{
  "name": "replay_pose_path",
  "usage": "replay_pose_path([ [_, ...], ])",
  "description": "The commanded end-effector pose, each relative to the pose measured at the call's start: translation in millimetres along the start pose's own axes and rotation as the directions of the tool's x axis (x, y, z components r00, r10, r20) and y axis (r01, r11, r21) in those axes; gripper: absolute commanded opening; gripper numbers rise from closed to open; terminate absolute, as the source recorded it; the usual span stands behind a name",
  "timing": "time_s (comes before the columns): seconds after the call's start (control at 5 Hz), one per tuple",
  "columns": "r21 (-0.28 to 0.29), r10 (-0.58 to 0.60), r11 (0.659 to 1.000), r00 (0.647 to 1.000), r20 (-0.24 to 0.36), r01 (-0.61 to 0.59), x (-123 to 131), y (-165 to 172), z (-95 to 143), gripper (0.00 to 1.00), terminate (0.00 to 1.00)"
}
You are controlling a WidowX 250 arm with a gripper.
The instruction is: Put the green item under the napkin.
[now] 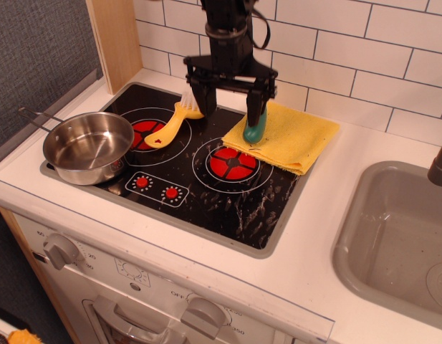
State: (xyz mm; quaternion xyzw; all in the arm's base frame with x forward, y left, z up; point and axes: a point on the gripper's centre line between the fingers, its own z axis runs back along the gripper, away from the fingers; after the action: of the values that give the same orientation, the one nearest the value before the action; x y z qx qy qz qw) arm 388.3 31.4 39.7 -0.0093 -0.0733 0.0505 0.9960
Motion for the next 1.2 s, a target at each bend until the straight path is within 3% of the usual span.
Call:
replay_pose_path([
  [0.0,0.02,-0.009,1.0,0.999,0.041,0.008,12.8,-1.2,5.3,1.0,0.0],
  [0.2,0.012,-0.007,1.0,0.998,0.058,0.006,11.5,-0.5,9.4,0.0,0.0],
  [0.4,0.023,-0.006,1.0,0.996,0.083,0.004,10.1,3.2,25.3,1.0,0.0],
  [0.6,0.005,-0.019,1.0,0.993,0.121,0.019,14.1,-2.6,39.8,1.0,0.0],
  [1.0,-0.024,-0.138,0.99,0.988,0.064,0.139,34.1,-45.0,16.2,1.0,0.0],
])
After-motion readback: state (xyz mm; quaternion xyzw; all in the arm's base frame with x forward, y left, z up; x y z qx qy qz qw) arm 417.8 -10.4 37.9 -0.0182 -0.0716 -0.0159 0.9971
